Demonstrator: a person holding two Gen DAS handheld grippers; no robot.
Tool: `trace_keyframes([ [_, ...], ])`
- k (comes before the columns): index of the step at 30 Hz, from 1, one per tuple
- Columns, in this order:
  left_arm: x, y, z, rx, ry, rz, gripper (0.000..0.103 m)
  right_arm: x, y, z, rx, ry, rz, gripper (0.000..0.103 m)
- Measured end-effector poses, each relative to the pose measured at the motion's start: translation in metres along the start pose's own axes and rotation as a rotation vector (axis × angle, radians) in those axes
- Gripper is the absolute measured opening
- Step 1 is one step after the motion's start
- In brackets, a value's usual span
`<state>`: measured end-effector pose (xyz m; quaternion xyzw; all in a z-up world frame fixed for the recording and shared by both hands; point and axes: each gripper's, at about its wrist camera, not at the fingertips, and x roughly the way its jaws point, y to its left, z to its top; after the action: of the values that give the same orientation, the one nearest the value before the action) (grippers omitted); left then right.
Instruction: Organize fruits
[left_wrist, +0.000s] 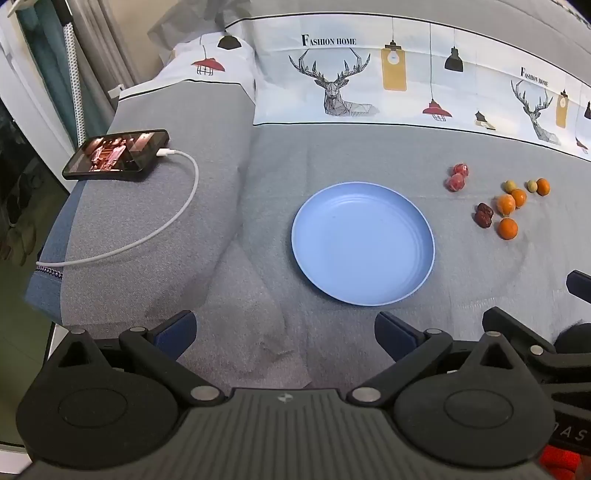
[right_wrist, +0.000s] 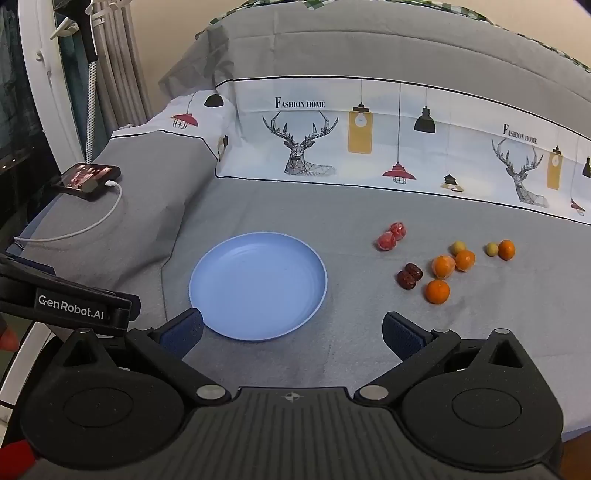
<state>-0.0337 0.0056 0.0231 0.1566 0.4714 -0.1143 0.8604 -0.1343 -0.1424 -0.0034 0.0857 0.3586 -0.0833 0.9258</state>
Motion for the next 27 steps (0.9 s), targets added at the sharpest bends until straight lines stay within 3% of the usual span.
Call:
trace_keyframes([
  [27, 0.0015, 0.0007, 0.0009, 0.006, 0.007, 0.004, 0.103, 0.0039, 0.001, 0.001, -0.002, -0.001, 0.002, 0.102],
])
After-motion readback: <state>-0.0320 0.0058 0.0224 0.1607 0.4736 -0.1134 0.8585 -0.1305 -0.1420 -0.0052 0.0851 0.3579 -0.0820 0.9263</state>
